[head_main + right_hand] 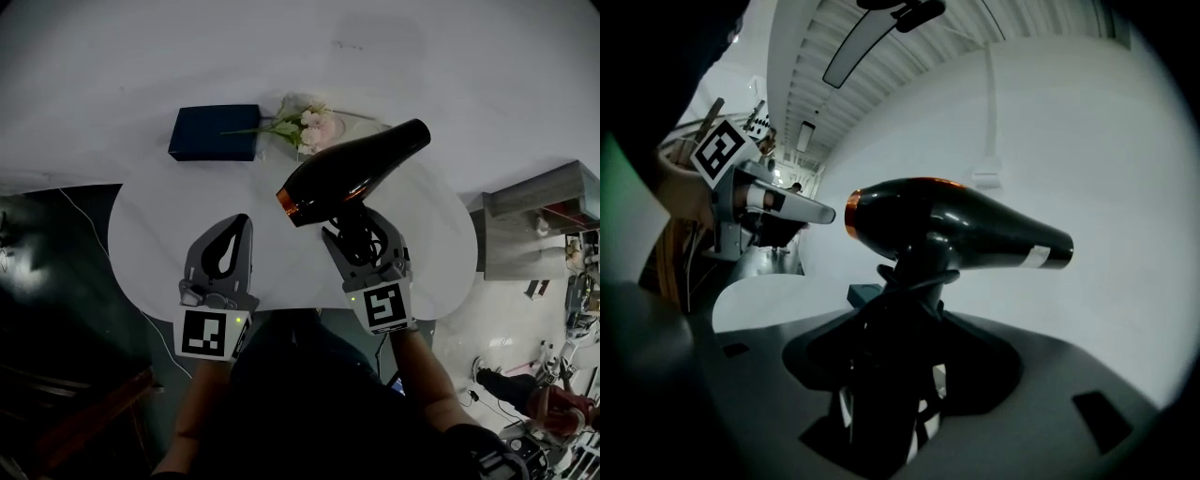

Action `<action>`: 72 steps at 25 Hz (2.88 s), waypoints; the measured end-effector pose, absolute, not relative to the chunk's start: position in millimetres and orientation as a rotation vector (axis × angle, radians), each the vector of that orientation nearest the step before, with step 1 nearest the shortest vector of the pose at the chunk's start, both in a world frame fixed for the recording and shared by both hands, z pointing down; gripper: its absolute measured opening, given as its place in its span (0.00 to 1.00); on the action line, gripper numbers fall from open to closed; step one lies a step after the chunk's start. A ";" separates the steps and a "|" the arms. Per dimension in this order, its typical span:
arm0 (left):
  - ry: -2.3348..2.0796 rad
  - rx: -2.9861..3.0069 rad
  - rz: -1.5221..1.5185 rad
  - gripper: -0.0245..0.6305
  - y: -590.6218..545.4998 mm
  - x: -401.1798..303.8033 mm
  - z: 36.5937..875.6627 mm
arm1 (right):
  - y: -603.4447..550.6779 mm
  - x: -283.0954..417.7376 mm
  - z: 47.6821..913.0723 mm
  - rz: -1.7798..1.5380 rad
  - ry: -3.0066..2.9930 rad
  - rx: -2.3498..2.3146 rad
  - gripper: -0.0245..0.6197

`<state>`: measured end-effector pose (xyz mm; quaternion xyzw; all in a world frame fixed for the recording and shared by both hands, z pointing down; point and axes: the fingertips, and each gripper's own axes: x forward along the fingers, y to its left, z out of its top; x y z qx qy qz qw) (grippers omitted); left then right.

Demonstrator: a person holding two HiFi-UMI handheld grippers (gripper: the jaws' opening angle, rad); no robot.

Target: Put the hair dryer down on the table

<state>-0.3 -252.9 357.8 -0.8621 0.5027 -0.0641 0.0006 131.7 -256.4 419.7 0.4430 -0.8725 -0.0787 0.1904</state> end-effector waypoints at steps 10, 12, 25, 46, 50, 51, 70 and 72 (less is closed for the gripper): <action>1.629 -2.689 -0.244 0.06 -259.4 -12.5 372.1 | -259.9 111.1 459.9 -0.268 -2.418 1.004 0.44; 1.636 -2.688 -0.248 0.06 -260.4 -13.9 374.2 | -260.3 107.1 468.8 -0.253 -2.417 0.967 0.44; 1.672 -2.704 -0.311 0.06 -264.3 -18.2 392.9 | -251.0 91.1 520.0 -0.143 -2.403 0.805 0.44; 1.692 -2.730 -0.375 0.06 -261.5 -20.1 414.0 | -238.1 78.3 583.1 0.003 -2.362 0.656 0.44; 1.693 -2.734 -0.386 0.06 -263.4 -20.7 416.2 | -236.3 76.2 595.8 0.018 -2.342 0.624 0.44; 1.693 -2.735 -0.388 0.06 -264.1 -20.7 416.7 | -236.4 75.6 598.6 0.023 -2.339 0.617 0.44; 1.703 -2.749 -0.415 0.06 -270.1 -22.9 425.4 | -236.5 65.2 633.4 0.102 -2.261 0.459 0.44; 1.706 -2.750 -0.417 0.06 -270.4 -23.3 426.5 | -235.7 63.7 636.9 0.114 -2.249 0.439 0.44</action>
